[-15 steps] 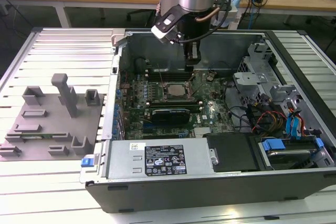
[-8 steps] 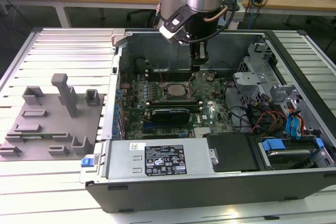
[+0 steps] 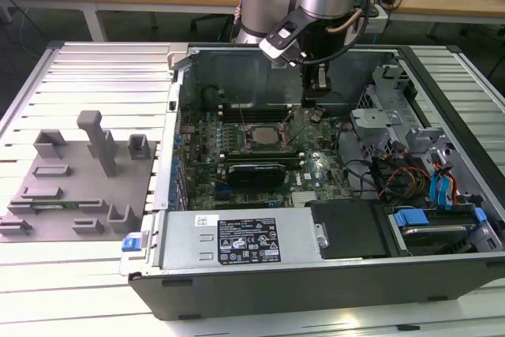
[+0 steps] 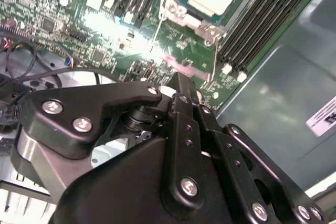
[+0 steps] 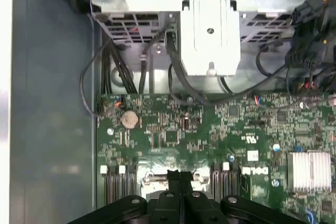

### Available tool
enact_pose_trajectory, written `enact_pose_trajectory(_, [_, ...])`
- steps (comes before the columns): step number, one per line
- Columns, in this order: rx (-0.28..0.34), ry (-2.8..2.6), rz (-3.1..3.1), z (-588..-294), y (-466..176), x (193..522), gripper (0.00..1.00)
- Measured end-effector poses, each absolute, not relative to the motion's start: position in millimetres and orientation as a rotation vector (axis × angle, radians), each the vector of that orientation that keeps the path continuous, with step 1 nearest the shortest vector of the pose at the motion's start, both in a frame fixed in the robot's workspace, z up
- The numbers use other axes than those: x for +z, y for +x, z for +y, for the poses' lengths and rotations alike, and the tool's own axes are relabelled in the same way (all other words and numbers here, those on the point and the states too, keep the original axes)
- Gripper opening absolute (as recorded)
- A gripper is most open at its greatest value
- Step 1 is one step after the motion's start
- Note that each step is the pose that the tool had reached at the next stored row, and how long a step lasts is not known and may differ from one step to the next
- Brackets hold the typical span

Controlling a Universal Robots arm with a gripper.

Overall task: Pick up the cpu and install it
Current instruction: 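Close the cpu cover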

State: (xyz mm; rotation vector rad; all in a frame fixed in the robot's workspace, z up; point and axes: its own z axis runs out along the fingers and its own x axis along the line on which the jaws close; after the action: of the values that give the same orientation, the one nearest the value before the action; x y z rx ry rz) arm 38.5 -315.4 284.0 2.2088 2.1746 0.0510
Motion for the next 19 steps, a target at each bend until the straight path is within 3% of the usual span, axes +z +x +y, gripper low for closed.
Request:
enact_pose_trajectory(13, [0.047,2.211,2.177,-315,56,278,0.11])
enact_pose_trajectory(19, [0.016,2.225,2.19,-315,56,264,0.11])
